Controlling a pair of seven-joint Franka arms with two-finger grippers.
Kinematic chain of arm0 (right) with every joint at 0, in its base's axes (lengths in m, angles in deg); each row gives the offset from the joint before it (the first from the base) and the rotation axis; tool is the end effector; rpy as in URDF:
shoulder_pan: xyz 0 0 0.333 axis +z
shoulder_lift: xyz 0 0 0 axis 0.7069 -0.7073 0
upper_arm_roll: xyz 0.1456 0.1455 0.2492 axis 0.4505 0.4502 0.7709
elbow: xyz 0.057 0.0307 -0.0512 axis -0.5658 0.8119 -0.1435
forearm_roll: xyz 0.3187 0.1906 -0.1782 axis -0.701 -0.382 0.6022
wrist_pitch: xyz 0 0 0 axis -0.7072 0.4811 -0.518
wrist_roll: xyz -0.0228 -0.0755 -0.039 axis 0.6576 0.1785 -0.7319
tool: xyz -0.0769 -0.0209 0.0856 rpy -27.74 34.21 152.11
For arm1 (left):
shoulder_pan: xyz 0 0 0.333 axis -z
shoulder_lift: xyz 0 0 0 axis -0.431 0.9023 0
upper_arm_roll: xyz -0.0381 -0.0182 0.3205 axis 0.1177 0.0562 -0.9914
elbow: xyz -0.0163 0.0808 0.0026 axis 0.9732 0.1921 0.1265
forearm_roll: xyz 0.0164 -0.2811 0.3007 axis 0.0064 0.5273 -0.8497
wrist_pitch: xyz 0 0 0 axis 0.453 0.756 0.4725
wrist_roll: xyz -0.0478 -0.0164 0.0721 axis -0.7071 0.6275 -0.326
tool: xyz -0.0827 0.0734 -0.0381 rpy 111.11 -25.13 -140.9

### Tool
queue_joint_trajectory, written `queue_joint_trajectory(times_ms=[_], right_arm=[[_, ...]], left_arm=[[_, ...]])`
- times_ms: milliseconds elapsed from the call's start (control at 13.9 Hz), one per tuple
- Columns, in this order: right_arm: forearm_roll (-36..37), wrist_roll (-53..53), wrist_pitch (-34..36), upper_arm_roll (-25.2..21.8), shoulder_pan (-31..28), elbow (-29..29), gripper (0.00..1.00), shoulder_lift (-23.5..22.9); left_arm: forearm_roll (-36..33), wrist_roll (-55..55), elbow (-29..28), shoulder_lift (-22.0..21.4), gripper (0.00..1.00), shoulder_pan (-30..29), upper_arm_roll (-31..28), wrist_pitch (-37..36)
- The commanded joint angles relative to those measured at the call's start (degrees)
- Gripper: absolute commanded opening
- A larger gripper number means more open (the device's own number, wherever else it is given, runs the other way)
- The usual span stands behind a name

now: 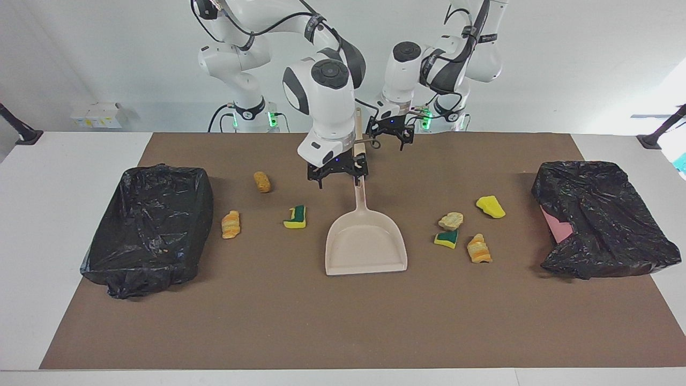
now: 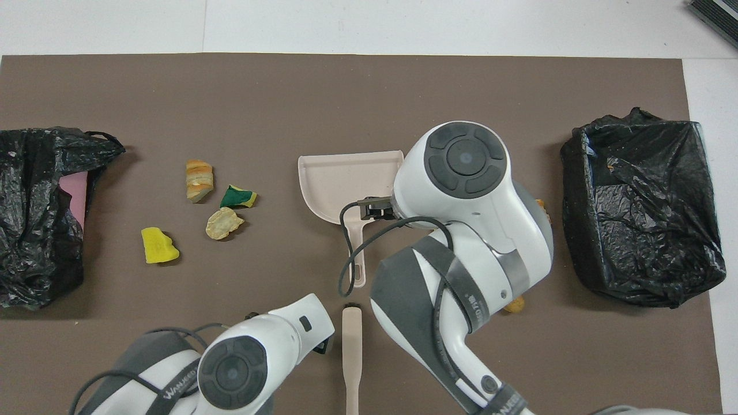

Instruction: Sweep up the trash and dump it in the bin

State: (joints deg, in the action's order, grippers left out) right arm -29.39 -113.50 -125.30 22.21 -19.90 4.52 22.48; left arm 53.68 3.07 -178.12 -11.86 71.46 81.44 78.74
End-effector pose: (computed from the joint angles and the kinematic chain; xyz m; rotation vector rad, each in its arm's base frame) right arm 0.5601 0.3686 0.4424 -3.0984 -0.1209 0.0020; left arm 0.2646 -0.3348 0.3575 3.0634 -0.5000 0.0223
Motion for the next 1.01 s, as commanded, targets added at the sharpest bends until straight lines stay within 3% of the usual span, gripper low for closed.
queue_joint_trajectory(times_ms=[0, 216, 504, 648, 720, 792, 936], right_arm=[[0.0, -1.3, -2.9, -0.1, 2.4, -0.7, 1.0, -3.7], [0.4, -1.8, -6.5, -0.1, 4.9, -0.4, 1.0, -7.4], [-0.4, -1.1, -9.8, -0.1, 4.5, 2.7, 1.0, -8.1], [-0.7, -1.4, -9.8, -0.1, 4.5, 4.0, 0.96, -7.5], [-0.7, -1.5, -9.5, -0.1, 4.3, 4.0, 0.93, -7.5], [-0.8, -1.8, -9.5, 0.0, 4.2, 4.0, 0.91, -7.5], [-3.3, -2.3, -8.7, -0.1, 4.4, 4.0, 0.88, -7.4]], left_arm=[[0.5, -8.2, -3.1, -1.4, 1.0, 8.3, -1.1, 4.9], [0.5, -16.9, -3.1, 3.2, 1.0, 14.5, -0.9, 10.5], [0.5, -17.7, -3.2, 3.6, 1.0, 16.4, -0.6, 9.4], [0.5, -18.6, -3.4, 4.2, 0.81, 16.9, -0.6, 9.4], [0.5, -18.6, -3.4, 4.3, 0.6, 17.0, -0.7, 9.4], [0.5, -18.6, -3.4, 4.3, 0.3, 17.0, -0.7, 9.3], [0.5, -18.6, -3.4, 4.4, 0.0, 16.5, -0.8, 8.6]])
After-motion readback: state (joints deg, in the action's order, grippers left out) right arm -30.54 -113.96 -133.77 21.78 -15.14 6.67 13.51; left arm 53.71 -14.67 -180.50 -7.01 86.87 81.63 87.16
